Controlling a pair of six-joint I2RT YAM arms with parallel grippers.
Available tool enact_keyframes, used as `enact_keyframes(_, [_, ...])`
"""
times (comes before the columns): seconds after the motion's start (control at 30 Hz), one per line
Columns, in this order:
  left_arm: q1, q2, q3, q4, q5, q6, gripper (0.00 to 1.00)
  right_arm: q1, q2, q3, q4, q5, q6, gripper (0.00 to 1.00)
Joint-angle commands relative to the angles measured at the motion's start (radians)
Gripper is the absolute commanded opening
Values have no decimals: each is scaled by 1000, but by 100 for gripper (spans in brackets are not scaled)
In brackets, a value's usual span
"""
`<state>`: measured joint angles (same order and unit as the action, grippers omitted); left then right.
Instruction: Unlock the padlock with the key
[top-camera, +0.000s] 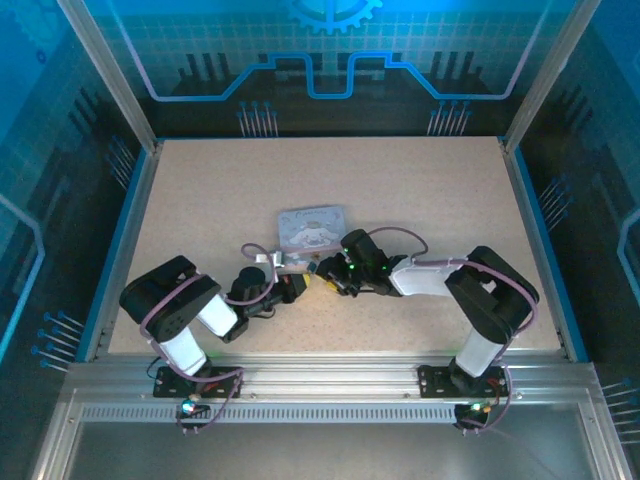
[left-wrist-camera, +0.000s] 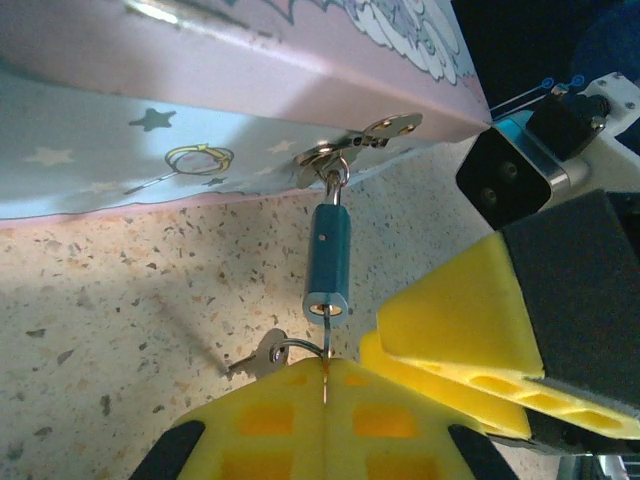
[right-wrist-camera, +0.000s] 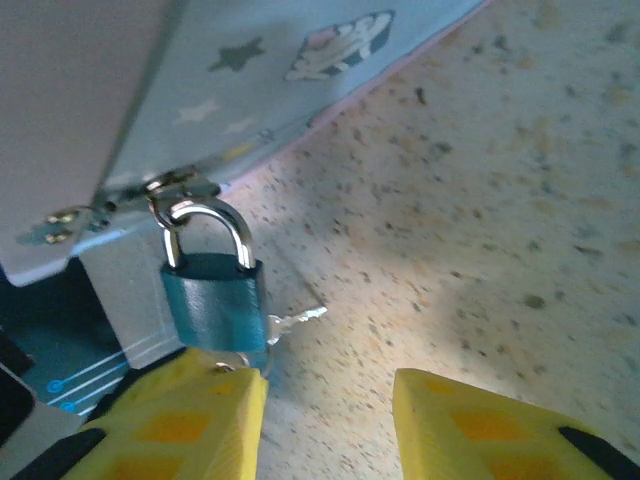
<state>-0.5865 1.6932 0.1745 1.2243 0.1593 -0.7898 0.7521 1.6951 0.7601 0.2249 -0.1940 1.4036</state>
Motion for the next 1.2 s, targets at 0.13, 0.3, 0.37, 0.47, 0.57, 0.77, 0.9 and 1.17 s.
enact_keyframes(0.13, [-11,-21,18,-70,-3,-82,0,42,-43,-39,108,83,-8,35])
enact_keyframes(0.3, [-8,-2,28,-51,14,-129,0,68,-90,-73,131,171,-31,27])
enact_keyframes(0.37, [-5,15,32,-28,28,-155,0,68,-85,-92,166,191,-29,27])
enact_keyframes(0.47, [-1,55,32,26,46,-192,0,67,-60,-99,211,197,-51,26])
enact_keyframes(0.57, [1,98,27,92,54,-222,0,67,-35,-108,262,206,-61,26])
enact_keyframes(0.77, [3,153,13,174,56,-252,0,65,-4,-112,325,226,-63,33])
enact_keyframes(0.9, [2,149,11,175,56,-255,0,63,15,-99,279,231,-57,36])
enact_keyframes(1.17, [4,148,11,175,65,-270,0,50,88,-91,392,196,-63,36])
